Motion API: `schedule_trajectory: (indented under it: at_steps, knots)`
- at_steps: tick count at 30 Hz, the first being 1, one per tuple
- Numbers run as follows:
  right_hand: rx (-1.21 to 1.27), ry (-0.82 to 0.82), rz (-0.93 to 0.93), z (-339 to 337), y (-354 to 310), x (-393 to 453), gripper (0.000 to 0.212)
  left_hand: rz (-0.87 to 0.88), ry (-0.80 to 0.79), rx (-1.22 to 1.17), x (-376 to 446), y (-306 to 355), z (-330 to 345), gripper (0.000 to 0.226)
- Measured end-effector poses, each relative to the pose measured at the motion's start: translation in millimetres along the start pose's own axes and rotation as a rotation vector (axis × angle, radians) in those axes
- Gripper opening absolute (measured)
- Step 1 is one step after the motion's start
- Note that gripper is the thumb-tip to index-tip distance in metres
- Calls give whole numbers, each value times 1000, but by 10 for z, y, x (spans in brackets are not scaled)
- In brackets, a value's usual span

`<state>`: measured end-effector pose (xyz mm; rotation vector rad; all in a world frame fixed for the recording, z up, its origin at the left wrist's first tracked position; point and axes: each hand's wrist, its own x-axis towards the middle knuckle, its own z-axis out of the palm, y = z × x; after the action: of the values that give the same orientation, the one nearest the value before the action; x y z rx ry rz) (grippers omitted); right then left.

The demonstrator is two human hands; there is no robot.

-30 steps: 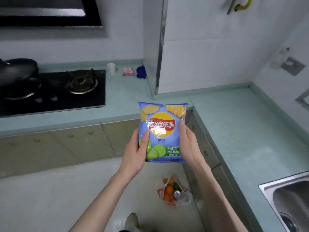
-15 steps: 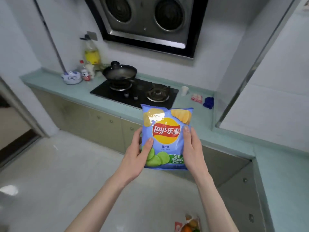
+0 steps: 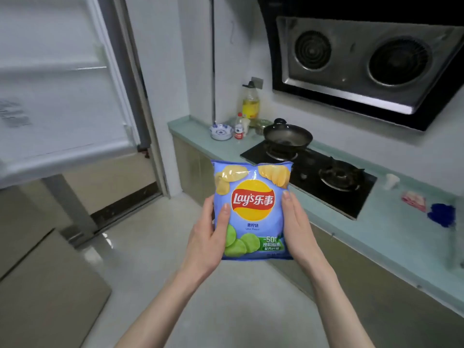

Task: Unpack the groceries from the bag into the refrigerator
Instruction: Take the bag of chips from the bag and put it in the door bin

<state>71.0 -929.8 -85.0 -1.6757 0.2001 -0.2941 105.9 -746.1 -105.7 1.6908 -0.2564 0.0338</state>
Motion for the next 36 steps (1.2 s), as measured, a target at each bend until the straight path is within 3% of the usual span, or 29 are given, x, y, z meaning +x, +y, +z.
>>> schedule_trajectory:
  at_steps: [7, 14, 20, 28, 36]
  knots:
    - [114, -196, -56, 1473, -258, 249, 32, 4, 180, 42, 239, -163, -1363, 36]
    - [136, -274, -96, 2661, -417, 488, 31, 27, 281, 57, 412, -186, -2428, 28]
    - [122, -343, -149, 3388, -652, 752, 25, 34, 372, 148, 636, -198, -3101, 30]
    - [140, -473, -187, 4257, -800, 1293, 34, 36, 500, 233, 1137, -338, -3833, 31]
    - [117, -600, -139, 5034, -808, 1965, 26, -40, 592, 280, 1705, -546, -4435, 48]
